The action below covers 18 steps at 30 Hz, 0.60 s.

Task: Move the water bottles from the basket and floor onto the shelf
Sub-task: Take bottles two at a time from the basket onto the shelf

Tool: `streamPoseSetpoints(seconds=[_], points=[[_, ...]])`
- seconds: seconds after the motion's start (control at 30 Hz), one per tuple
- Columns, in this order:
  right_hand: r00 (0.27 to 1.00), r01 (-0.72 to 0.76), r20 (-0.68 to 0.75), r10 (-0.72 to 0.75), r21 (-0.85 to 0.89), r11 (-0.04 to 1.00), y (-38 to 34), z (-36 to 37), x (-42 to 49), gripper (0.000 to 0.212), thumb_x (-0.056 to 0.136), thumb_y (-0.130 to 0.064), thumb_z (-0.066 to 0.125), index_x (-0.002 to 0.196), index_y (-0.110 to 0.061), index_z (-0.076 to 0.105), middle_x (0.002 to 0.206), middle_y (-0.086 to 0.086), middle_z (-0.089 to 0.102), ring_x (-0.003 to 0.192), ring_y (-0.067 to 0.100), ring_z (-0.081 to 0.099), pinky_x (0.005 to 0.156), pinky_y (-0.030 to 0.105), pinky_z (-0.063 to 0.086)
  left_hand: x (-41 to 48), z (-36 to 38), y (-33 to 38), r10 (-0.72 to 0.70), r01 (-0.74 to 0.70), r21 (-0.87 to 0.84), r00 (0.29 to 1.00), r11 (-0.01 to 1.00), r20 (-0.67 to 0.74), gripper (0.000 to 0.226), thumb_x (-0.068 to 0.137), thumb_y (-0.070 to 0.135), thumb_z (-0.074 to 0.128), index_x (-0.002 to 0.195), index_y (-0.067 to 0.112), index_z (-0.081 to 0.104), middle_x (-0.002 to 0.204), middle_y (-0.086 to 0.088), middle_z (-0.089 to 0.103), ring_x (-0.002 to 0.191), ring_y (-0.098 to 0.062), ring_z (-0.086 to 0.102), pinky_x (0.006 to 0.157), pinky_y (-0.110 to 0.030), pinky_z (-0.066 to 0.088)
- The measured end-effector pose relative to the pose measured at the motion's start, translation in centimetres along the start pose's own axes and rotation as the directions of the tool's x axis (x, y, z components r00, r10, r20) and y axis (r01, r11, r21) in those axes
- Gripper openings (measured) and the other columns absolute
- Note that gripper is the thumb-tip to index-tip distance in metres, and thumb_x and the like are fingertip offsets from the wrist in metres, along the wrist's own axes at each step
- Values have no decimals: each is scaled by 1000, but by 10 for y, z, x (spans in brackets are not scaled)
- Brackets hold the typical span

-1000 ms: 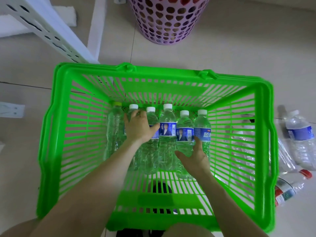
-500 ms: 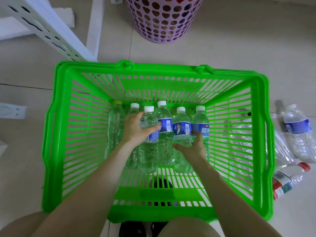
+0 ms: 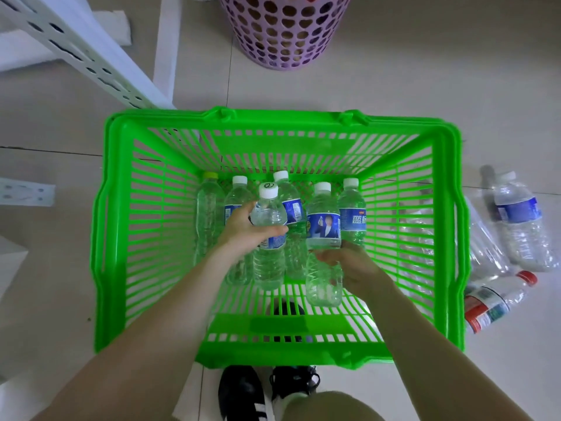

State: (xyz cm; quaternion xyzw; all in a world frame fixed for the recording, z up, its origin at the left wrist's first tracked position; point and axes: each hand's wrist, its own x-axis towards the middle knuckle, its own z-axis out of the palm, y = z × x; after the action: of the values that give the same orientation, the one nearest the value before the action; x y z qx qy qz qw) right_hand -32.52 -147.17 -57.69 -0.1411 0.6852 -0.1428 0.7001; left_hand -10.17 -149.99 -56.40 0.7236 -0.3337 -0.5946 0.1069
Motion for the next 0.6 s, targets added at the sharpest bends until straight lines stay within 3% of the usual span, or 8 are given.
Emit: streamPoseSetpoints(seconds=[0.03, 0.13, 0.23, 0.4, 0.5, 0.6], points=[[1000, 4, 24, -5, 30, 1000, 1, -3, -3, 34, 74, 13, 65, 101, -6, 68, 84, 9, 68, 79, 23, 61, 70, 35, 48, -2, -2, 1, -13, 13, -18, 1000, 1000, 3, 113, 36, 65, 88, 134, 22, 51, 126, 2, 63, 110, -18, 63, 98, -45, 50], [996, 15, 92, -23, 87, 996, 1, -13, -12, 52, 68, 8, 69, 117, -6, 61, 108, 16, 70, 103, 35, 63, 89, 48, 49, -18, -10, 6, -50, 51, -127, 999, 991, 6, 82, 53, 31, 91, 126, 15, 56, 107, 3, 68, 96, -14, 65, 95, -41, 52], [994, 15, 110, -26, 103, 995, -2, -18, -30, 61, 60, -2, 72, 119, -9, 59, 115, 19, 67, 108, 37, 60, 84, 47, 45, -35, -19, 11, -50, 51, -231, 999, 972, 8, 55, 57, 20, 88, 104, 25, 60, 100, 4, 69, 91, -13, 66, 93, -45, 54], [992, 25, 122, -41, 127, 992, -10, -18, -73, 84, 48, -13, 76, 127, -17, 51, 114, 14, 67, 106, 31, 60, 73, 38, 44, -76, -37, 28, -57, 62, -330, 998, 942, 24, 76, 36, 38, 91, 104, 23, 62, 106, -4, 73, 100, -24, 70, 93, -49, 54], [988, 47, 138, -67, 143, 989, -17, -14, -102, 78, 52, -15, 76, 126, -20, 53, 121, 14, 65, 110, 31, 58, 79, 40, 42, -103, -44, 43, -49, 58, -380, 998, 923, 34, 54, 60, 15, 87, 107, 19, 61, 109, -7, 72, 102, -27, 69, 88, -44, 56], [987, 53, 139, -77, 167, 985, -28, -8, -134, 74, 51, -17, 77, 122, -22, 55, 123, 12, 65, 112, 30, 58, 81, 43, 41, -133, -51, 61, -31, 48, -424, 998, 904, 46, 48, 66, 6, 82, 108, 17, 61, 106, -6, 73, 100, -25, 70, 86, -44, 57]])
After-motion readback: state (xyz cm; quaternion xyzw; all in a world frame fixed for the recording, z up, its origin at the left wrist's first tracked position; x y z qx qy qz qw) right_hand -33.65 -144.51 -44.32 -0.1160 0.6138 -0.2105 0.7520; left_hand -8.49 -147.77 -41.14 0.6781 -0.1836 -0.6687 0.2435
